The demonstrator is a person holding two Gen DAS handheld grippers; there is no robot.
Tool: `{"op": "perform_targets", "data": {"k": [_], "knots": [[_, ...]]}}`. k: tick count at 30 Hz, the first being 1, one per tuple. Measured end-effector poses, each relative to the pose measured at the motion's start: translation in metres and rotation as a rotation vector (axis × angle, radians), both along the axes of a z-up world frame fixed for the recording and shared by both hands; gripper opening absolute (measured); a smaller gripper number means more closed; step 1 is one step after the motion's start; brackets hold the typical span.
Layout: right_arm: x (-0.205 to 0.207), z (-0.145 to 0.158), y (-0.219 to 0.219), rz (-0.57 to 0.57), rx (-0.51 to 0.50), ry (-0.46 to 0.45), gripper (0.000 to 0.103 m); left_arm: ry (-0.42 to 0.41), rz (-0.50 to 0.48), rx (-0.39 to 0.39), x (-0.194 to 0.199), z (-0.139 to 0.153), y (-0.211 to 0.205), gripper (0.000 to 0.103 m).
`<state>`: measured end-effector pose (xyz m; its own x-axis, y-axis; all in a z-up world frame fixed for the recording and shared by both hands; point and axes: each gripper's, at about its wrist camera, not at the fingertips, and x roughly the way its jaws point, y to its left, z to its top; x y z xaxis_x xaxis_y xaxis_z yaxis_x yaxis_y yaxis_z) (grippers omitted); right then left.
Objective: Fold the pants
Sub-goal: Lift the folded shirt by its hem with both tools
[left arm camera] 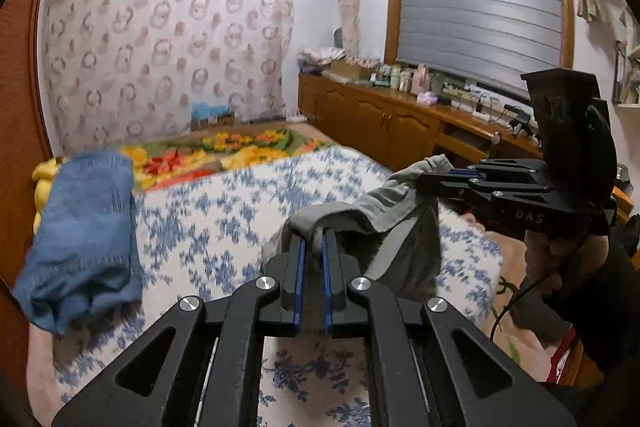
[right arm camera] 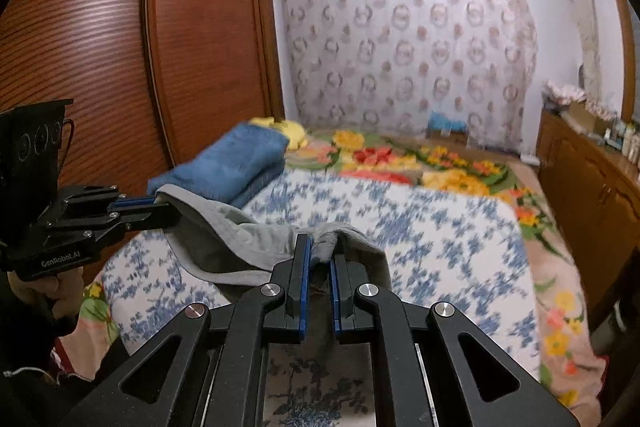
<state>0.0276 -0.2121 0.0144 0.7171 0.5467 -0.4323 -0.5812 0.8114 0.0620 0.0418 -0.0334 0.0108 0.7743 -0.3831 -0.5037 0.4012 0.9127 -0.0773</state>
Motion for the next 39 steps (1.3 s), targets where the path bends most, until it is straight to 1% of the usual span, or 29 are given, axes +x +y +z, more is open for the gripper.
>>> {"op": "perform_targets", "data": {"k": [4,8,10,13,15,17,21,22,24,25,27,30,32,34,36,38,39], "knots": [[0.030,-0.021,0.005,0.010,-0.024,0.079,0.008,0.073,0.008,-0.008,0.021,-0.028,0.004,0.008],[0.066,-0.037,0.016,0.014,-0.046,0.147,0.008,0.128,0.009,-0.006,0.040,-0.047,0.003,0.008],[0.082,-0.039,0.020,-0.001,-0.044,0.159,0.008,0.143,0.015,-0.008,0.053,-0.053,0.003,0.008],[0.102,-0.032,0.028,-0.001,-0.053,0.157,0.008,0.144,0.027,-0.013,0.072,-0.051,0.004,0.008],[0.117,-0.022,0.034,0.007,-0.079,0.135,0.008,0.126,0.036,0.003,0.092,-0.039,0.002,0.008],[0.131,-0.007,0.041,0.010,-0.097,0.099,0.008,0.098,0.042,0.000,0.107,-0.026,0.002,0.008],[0.166,0.034,0.058,0.011,-0.109,0.004,0.008,0.005,0.057,0.020,0.142,0.013,-0.001,0.008],[0.174,0.046,0.062,0.000,-0.104,-0.028,0.008,-0.027,0.068,0.027,0.153,0.028,-0.002,0.008],[0.189,0.072,0.065,-0.037,-0.069,-0.087,0.008,-0.071,0.093,0.047,0.171,0.048,-0.001,0.008],[0.196,0.085,0.065,-0.044,-0.040,-0.107,0.008,-0.109,0.101,0.065,0.179,0.063,-0.002,0.008],[0.207,0.111,0.065,-0.056,0.010,-0.146,0.008,-0.171,0.114,0.073,0.189,0.088,0.002,0.008],[0.216,0.145,0.070,-0.081,0.035,-0.222,0.008,-0.246,0.130,0.073,0.191,0.120,0.011,0.008],[0.218,0.162,0.073,-0.090,0.060,-0.251,0.008,-0.278,0.138,0.077,0.185,0.136,0.017,0.008],[0.215,0.166,0.078,-0.079,0.081,-0.256,0.008,-0.289,0.141,0.084,0.176,0.138,0.023,0.008],[0.207,0.160,0.084,-0.062,0.072,-0.248,0.008,-0.271,0.140,0.110,0.167,0.130,0.025,0.008],[0.201,0.141,0.092,-0.044,0.043,-0.215,0.008,-0.227,0.137,0.150,0.157,0.110,0.024,0.008],[0.199,0.126,0.083,-0.034,0.029,-0.189,0.008,-0.191,0.134,0.158,0.149,0.094,0.027,0.008]]}}
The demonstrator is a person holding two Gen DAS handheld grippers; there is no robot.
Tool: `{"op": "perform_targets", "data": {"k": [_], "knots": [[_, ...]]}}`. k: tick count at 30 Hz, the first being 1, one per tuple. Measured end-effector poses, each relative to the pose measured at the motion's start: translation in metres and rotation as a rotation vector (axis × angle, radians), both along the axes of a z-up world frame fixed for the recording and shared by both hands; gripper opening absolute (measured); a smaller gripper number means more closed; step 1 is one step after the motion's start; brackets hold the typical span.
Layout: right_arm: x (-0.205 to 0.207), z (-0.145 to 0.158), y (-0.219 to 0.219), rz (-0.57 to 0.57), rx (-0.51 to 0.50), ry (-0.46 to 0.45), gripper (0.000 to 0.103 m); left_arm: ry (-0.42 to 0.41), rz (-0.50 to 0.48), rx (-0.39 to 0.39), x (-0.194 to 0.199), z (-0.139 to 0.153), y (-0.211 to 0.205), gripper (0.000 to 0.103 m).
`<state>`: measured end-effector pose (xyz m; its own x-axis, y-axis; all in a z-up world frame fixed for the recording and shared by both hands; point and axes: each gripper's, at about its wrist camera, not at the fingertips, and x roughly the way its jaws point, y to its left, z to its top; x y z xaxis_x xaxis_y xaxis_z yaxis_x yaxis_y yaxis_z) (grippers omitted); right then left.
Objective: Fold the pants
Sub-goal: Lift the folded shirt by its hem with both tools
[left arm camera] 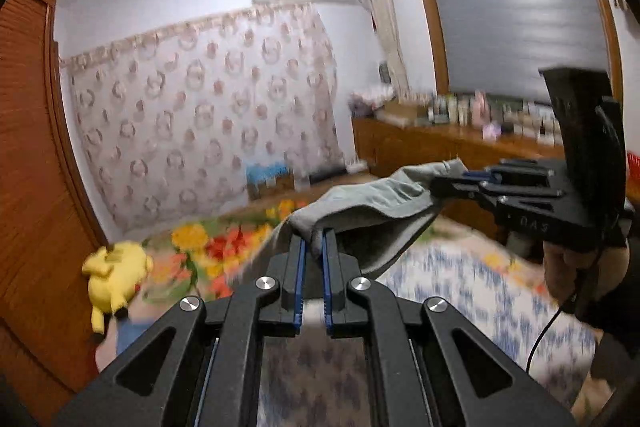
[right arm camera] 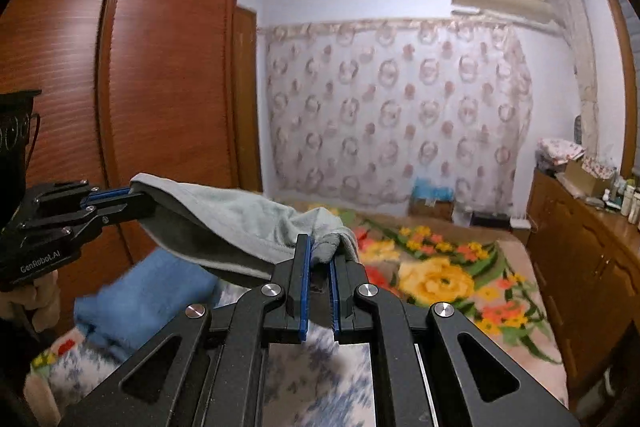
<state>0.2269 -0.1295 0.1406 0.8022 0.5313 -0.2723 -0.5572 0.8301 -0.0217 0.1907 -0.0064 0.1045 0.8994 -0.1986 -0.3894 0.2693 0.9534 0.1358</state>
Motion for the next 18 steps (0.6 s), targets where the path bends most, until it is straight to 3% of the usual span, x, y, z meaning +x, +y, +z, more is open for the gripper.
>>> {"op": "perform_targets", "data": {"k": [5,8,18], "knots": [[-0.017,-0.063,0.017,0.043,-0.079,0.148,0.008,0.121,-0.001,0.001,-0.031,-0.054,0.002,0.008],[-0.029,-0.084,0.023,0.050,-0.103,0.212,0.008,0.170,-0.006,-0.008,-0.052,-0.081,0.004,0.008],[-0.081,-0.093,-0.008,0.063,-0.101,0.290,0.008,0.221,-0.026,-0.071,-0.108,-0.111,-0.003,0.008]]}}
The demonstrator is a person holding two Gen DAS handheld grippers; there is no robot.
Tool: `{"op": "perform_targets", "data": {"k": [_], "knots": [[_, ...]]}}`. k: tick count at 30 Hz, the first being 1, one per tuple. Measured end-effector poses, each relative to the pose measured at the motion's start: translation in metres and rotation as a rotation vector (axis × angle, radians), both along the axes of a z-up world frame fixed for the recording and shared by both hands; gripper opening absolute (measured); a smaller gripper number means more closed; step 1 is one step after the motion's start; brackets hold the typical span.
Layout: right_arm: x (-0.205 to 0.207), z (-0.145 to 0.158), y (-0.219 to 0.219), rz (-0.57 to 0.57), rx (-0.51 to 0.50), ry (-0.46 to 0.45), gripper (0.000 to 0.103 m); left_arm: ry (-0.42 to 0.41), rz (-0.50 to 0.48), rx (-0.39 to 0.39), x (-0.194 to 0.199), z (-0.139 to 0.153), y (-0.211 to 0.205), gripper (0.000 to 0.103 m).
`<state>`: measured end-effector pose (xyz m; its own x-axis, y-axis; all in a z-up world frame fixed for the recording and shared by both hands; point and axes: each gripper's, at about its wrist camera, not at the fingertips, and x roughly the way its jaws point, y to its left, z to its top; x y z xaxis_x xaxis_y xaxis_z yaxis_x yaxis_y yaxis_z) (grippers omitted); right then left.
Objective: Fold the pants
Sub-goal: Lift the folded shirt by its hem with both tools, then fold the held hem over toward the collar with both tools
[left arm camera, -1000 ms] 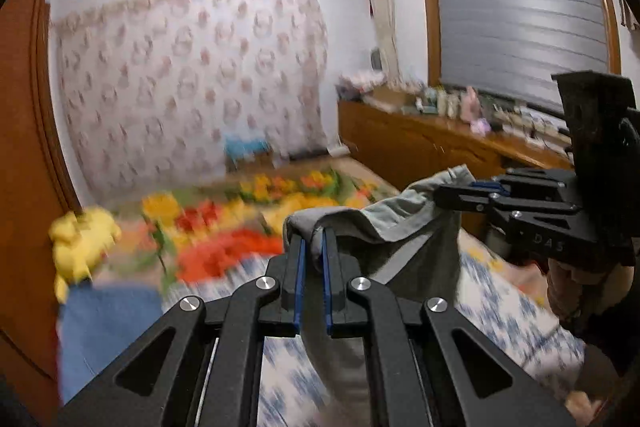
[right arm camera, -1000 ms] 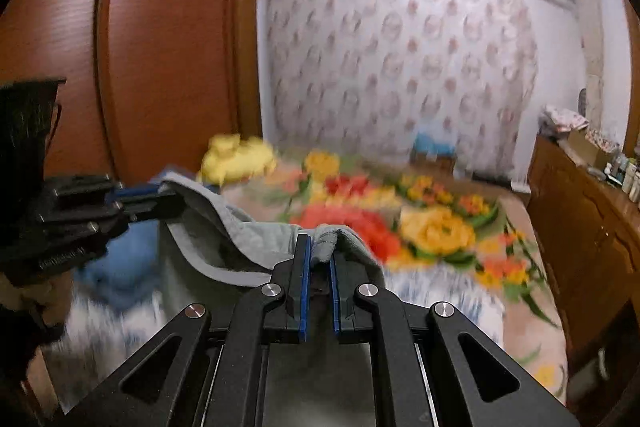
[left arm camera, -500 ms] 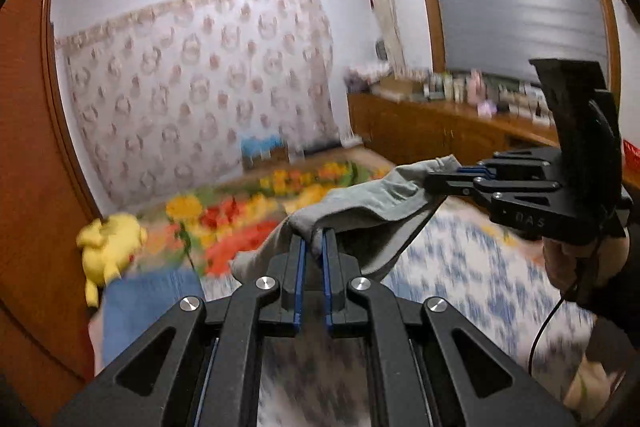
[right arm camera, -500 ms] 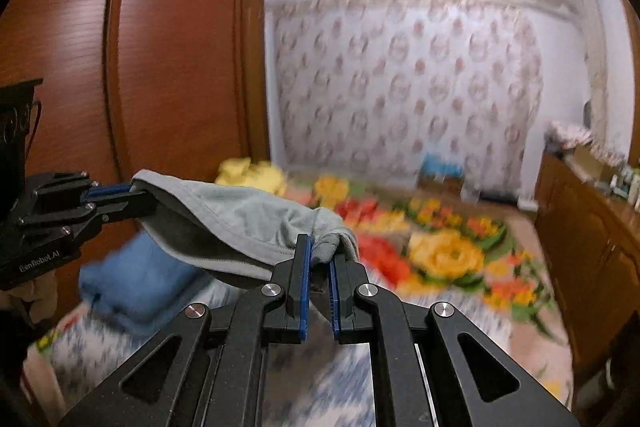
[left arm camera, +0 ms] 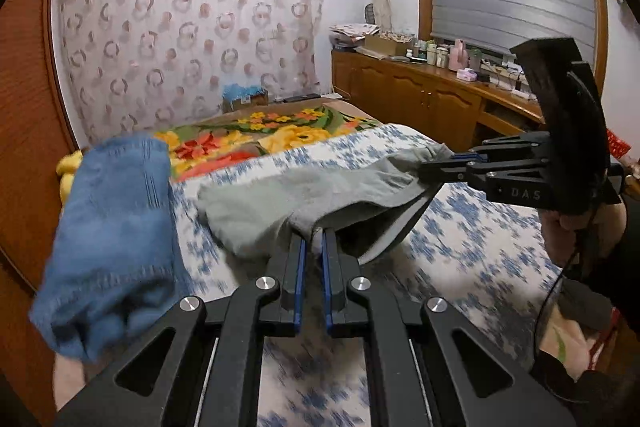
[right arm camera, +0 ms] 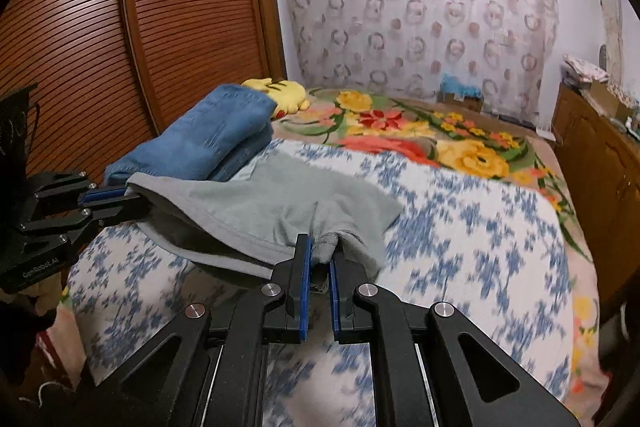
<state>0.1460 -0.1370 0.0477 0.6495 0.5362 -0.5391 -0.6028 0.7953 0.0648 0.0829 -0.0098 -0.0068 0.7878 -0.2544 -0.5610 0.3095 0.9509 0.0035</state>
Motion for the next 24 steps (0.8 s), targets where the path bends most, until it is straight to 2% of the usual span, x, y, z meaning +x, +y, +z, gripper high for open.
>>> {"op": "perform_targets", "data": {"k": [7,11,24], "knots": [[-0.024,-0.023,-0.005,0.018,0.001,0.058,0.008,0.050,0.021,-0.045,-0.028,-0.026,0.001,0.008],[-0.028,-0.032,-0.007,0.019,0.004,0.067,0.008,0.078,0.021,-0.040,-0.036,-0.041,-0.003,0.008],[-0.026,-0.056,-0.006,0.013,0.025,0.127,0.008,0.142,0.040,-0.052,-0.038,-0.072,0.001,0.008]]}}
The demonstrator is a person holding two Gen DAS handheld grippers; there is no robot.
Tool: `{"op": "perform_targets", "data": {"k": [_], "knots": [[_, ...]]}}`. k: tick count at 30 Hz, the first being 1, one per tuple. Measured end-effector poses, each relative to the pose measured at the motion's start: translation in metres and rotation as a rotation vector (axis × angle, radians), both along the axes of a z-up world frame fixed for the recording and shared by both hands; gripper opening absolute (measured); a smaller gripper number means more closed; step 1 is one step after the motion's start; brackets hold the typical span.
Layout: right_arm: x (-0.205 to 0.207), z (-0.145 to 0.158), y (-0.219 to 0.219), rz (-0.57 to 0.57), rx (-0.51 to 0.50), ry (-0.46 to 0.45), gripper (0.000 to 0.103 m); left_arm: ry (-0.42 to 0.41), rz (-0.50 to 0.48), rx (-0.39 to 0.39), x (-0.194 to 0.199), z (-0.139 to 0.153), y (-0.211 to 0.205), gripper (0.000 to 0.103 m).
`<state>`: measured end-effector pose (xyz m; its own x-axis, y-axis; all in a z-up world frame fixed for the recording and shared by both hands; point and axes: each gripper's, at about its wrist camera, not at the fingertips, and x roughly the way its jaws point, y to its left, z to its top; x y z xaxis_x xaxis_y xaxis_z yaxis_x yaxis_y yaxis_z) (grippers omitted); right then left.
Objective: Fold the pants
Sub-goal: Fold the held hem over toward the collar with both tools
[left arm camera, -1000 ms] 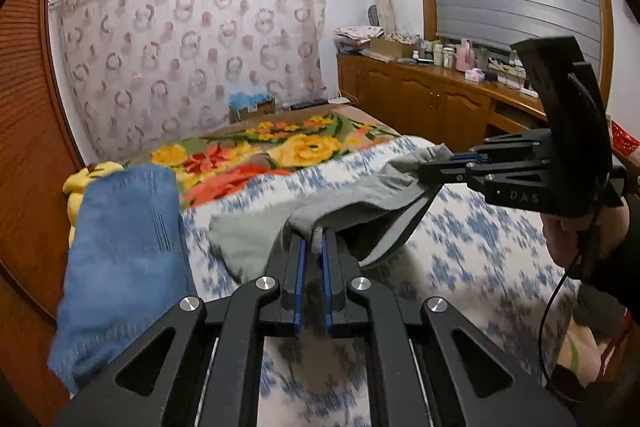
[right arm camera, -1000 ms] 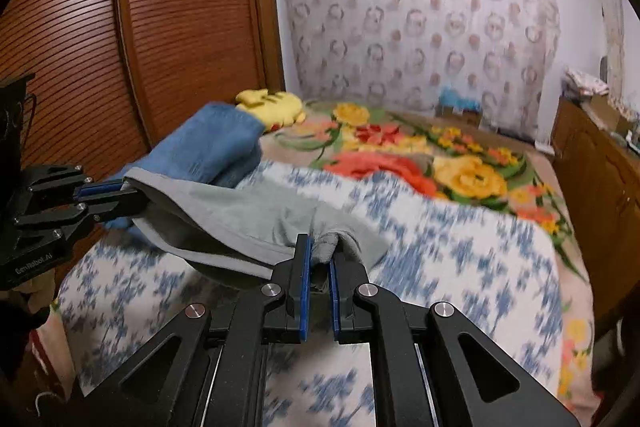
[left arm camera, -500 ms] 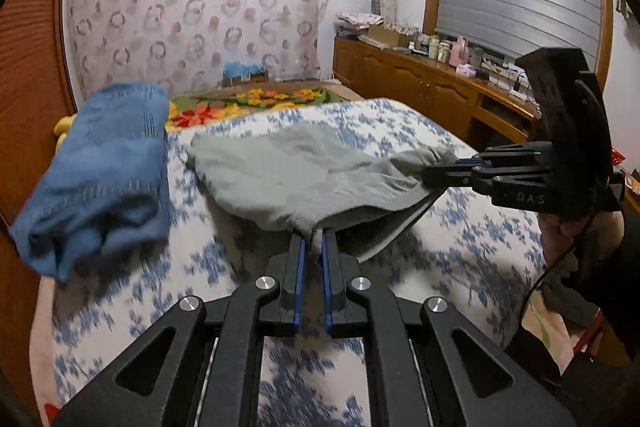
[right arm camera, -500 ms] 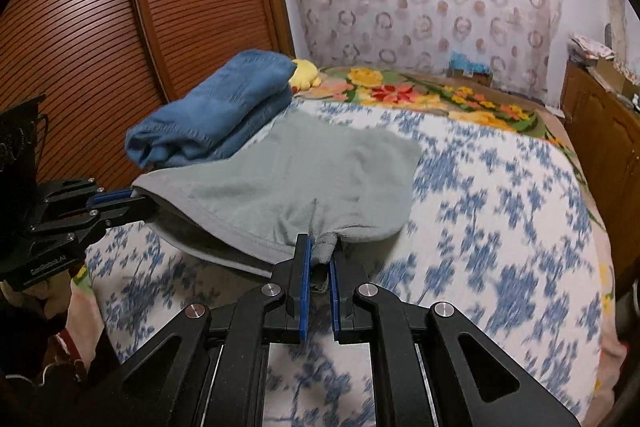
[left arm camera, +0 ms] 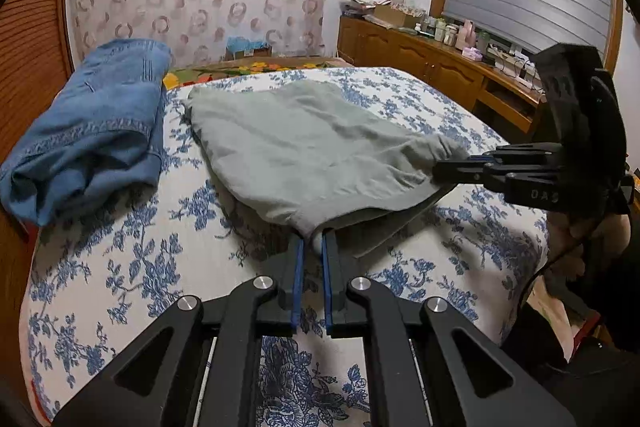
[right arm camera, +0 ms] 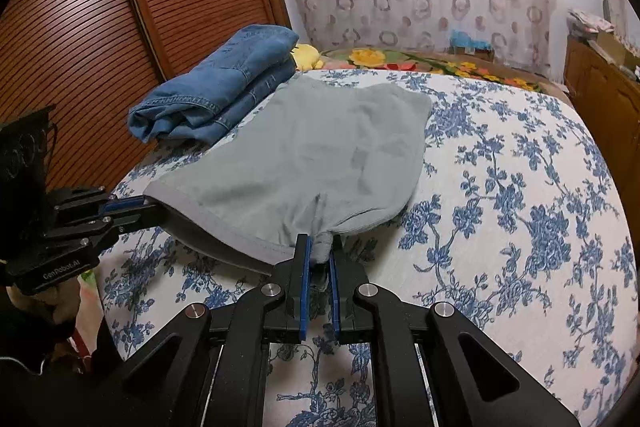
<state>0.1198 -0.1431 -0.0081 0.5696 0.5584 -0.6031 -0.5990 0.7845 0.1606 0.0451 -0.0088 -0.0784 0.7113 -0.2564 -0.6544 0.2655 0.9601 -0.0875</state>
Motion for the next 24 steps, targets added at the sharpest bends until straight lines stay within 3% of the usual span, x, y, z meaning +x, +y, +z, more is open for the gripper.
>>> {"op": "perform_targets", "data": {"k": [8,17,22,24], "knots": [[0.001,-0.013,0.001,-0.006,-0.016,0.012,0.008,0.031,0.023,0.004,0.005,-0.012,0.000,0.009],[-0.001,-0.022,0.005,-0.016,-0.031,0.023,0.008,0.075,0.058,0.020,0.011,-0.026,0.000,0.021],[0.000,-0.024,0.005,-0.020,-0.029,0.032,0.008,0.052,0.058,0.016,0.012,-0.028,-0.001,0.020],[-0.002,-0.023,0.005,-0.016,-0.026,0.030,0.008,0.033,0.047,-0.005,0.009,-0.024,0.000,0.011]]}}
